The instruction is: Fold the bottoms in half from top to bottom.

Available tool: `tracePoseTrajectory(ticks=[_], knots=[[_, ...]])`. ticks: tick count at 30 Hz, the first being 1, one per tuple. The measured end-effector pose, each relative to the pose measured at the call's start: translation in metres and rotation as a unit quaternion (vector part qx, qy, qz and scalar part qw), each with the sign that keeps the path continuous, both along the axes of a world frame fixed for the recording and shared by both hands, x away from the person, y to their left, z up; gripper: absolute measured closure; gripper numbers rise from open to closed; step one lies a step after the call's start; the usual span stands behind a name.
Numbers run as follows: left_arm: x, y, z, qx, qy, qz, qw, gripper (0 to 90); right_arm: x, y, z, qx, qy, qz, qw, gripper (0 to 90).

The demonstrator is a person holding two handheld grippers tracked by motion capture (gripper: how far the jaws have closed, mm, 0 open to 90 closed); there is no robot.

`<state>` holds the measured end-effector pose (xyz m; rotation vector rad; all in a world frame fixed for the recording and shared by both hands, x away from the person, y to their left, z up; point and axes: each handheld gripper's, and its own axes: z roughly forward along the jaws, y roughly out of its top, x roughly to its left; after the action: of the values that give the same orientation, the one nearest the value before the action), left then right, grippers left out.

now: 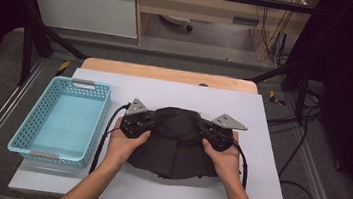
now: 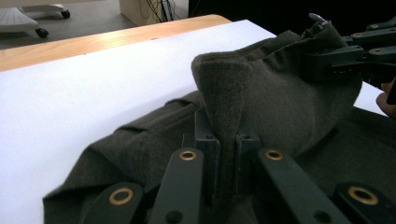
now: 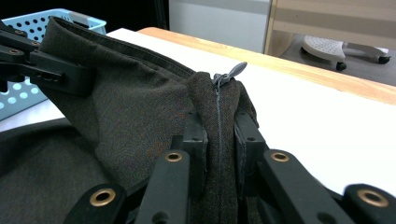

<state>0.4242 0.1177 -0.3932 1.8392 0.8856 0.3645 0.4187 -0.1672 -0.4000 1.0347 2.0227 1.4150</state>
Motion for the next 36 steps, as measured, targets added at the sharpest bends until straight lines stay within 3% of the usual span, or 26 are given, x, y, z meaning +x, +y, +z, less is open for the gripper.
tracePoseTrajectory(ticks=[11,14,23,29,36], knots=[[-0.023,0.006,-0.02,0.0,0.025,-0.017,0.9995,78.7,-0.018,-0.001,-0.01,-0.006,0.011,0.014,0.9998,73.0],[-0.025,0.007,-0.024,0.002,0.032,-0.018,0.9993,77.4,-0.021,-0.001,-0.011,0.004,0.015,0.015,0.9998,72.2],[-0.032,0.007,-0.027,-0.005,0.04,-0.015,0.9991,71.9,-0.033,-0.004,-0.015,0.028,0.021,0.016,0.9993,69.6],[-0.041,0.01,-0.032,-0.004,0.04,-0.013,0.9991,66.4,-0.044,-0.005,-0.019,0.01,0.028,0.025,0.9993,66.0],[-0.051,0.016,-0.028,-0.008,0.04,-0.012,0.9991,55.6,-0.054,-0.009,-0.018,0.01,0.04,0.03,0.9987,61.0]])
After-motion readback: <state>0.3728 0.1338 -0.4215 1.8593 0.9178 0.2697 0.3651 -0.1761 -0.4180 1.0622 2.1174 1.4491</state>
